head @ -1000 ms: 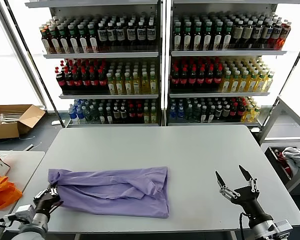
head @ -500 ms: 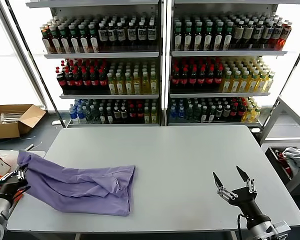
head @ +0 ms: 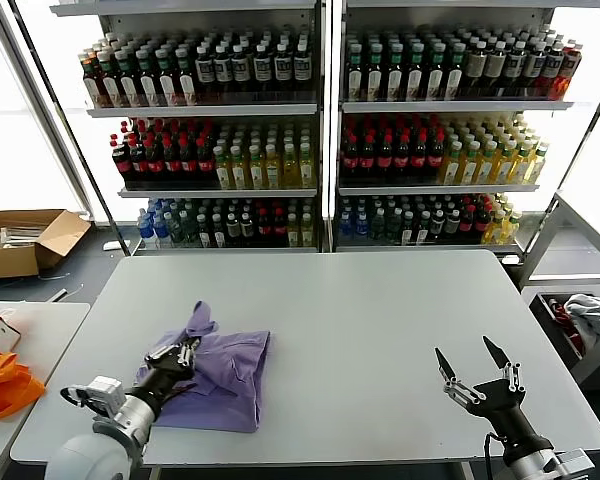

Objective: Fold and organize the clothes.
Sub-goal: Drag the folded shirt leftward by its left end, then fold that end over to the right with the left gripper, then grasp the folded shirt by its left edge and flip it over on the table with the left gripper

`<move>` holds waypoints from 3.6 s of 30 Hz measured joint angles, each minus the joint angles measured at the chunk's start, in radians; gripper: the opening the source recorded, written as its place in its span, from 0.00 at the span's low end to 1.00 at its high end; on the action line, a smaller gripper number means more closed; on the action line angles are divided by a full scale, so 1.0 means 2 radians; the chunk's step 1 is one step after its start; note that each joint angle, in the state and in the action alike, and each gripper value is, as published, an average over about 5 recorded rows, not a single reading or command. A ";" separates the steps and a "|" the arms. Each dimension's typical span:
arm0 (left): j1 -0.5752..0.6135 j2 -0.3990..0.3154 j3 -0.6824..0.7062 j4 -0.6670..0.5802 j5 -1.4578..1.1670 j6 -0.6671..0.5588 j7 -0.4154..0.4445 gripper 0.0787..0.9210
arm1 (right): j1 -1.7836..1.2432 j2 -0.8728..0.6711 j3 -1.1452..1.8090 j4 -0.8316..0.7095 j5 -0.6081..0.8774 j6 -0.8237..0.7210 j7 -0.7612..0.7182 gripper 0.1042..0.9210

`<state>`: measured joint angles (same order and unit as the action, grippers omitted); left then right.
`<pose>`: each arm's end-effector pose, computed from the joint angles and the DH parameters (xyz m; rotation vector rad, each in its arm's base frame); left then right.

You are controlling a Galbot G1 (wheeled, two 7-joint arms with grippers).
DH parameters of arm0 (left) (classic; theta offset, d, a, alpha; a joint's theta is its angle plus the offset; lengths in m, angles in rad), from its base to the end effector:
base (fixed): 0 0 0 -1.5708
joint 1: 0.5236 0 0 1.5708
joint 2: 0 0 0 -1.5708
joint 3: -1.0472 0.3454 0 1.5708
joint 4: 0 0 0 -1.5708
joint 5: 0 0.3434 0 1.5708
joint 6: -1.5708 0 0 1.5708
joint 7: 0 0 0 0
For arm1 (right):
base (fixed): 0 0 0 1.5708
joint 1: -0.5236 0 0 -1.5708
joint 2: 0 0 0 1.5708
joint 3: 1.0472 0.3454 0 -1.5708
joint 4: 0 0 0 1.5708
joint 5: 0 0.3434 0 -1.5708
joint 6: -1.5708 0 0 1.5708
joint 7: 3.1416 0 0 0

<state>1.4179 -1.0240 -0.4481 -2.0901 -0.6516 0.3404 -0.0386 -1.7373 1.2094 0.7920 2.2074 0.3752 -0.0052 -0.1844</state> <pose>0.2187 0.0718 -0.2579 -0.4438 -2.7851 0.1713 0.1377 -0.1184 -0.2514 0.3041 -3.1069 0.1092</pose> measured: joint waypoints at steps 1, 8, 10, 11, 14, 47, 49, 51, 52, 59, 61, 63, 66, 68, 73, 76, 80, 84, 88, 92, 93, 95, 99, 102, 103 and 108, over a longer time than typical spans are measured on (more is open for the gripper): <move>-0.003 -0.002 0.014 0.003 0.002 -0.001 0.000 0.03 | 0.000 0.001 0.000 0.001 0.000 -0.001 0.000 0.88; -0.029 -0.017 0.080 0.043 0.020 -0.002 -0.002 0.06 | -0.007 0.006 -0.001 0.010 0.000 -0.007 -0.003 0.88; -0.036 -0.021 0.090 0.054 0.023 -0.002 -0.004 0.12 | -0.008 0.007 -0.001 0.013 0.000 -0.008 -0.003 0.88; -0.040 -0.022 0.094 0.058 0.024 -0.002 -0.005 0.15 | -0.008 0.008 -0.002 0.014 0.000 -0.008 -0.003 0.88; -0.050 -0.025 0.102 0.067 0.024 -0.002 -0.008 0.25 | -0.008 0.010 -0.003 0.017 0.000 -0.010 -0.004 0.88; 0.043 -0.021 -0.106 0.004 0.009 0.055 -0.020 0.88 | 0.003 0.004 -0.016 0.015 0.004 -0.009 -0.005 0.88; 0.044 -0.024 -0.104 0.012 0.020 0.057 -0.020 0.88 | 0.003 0.004 -0.015 0.015 0.005 -0.009 -0.005 0.88; 0.044 -0.027 -0.101 0.021 0.030 0.057 -0.019 0.88 | 0.003 0.004 -0.015 0.015 0.006 -0.009 -0.005 0.88; 0.044 -0.029 -0.100 0.025 0.035 0.057 -0.019 0.88 | 0.004 0.004 -0.015 0.015 0.006 -0.009 -0.005 0.88; 0.040 -0.036 -0.083 0.048 0.059 0.060 -0.014 0.88 | 0.006 0.005 -0.018 0.013 0.007 -0.008 -0.005 0.88; 0.038 -0.037 -0.081 0.054 0.063 0.060 -0.013 0.88 | 0.006 0.004 -0.018 0.013 0.008 -0.008 -0.005 0.88; 0.035 -0.037 -0.079 0.061 0.066 0.060 -0.011 0.86 | 0.006 0.004 -0.018 0.013 0.008 -0.008 -0.005 0.88; 0.032 -0.035 -0.079 0.071 0.068 0.058 -0.008 0.79 | 0.005 0.003 -0.017 0.012 0.010 -0.008 -0.005 0.88; 0.031 -0.034 -0.079 0.075 0.068 0.057 -0.005 0.71 | 0.005 0.003 -0.017 0.012 0.010 -0.007 -0.005 0.88; 0.032 -0.034 -0.076 0.079 0.063 0.056 0.000 0.54 | 0.005 0.004 -0.017 0.011 0.011 -0.006 -0.005 0.88; 0.033 -0.037 -0.073 0.080 0.062 0.053 0.002 0.44 | 0.005 0.005 -0.018 0.010 0.010 -0.006 -0.005 0.88; 0.036 -0.038 -0.071 0.079 0.063 0.049 0.005 0.30 | 0.003 0.005 -0.017 0.010 0.011 -0.005 -0.006 0.88; 0.035 -0.036 -0.074 0.076 0.063 0.044 0.009 0.17 | 0.002 0.005 -0.018 0.009 0.011 -0.004 -0.006 0.88; 0.035 -0.032 -0.082 0.068 0.052 0.043 0.009 0.06 | 0.004 0.005 -0.019 0.009 0.011 -0.004 -0.006 0.88; 0.036 -0.026 -0.100 0.055 0.029 0.045 0.007 0.04 | 0.005 0.003 -0.019 0.008 0.012 -0.004 -0.006 0.88; 0.037 -0.025 -0.106 0.052 0.022 0.046 0.006 0.04 | 0.006 0.003 -0.019 0.007 0.013 -0.004 -0.006 0.88; 0.040 -0.021 -0.124 0.046 0.007 0.048 0.005 0.04 | 0.007 0.001 -0.019 0.006 0.014 -0.004 -0.006 0.88; 0.047 -0.008 -0.169 0.042 -0.034 0.054 0.006 0.04 | 0.010 -0.001 -0.021 0.003 0.016 -0.004 -0.006 0.88; 0.054 0.006 -0.209 0.044 -0.071 0.062 0.007 0.04 | 0.013 -0.002 -0.021 0.001 0.017 -0.004 -0.005 0.88; 0.056 0.012 -0.223 0.046 -0.082 0.066 0.007 0.04 | 0.014 -0.002 -0.021 0.000 0.018 -0.004 -0.005 0.88; 0.064 0.041 -0.285 0.049 -0.123 0.083 0.004 0.04 | 0.013 -0.003 -0.021 -0.003 0.019 -0.002 -0.004 0.88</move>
<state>1.5464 -0.9416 -1.0183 -1.9916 -0.8972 0.5068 -0.0298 -1.7107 1.2030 0.7503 2.2024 0.4138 -0.0100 -0.1924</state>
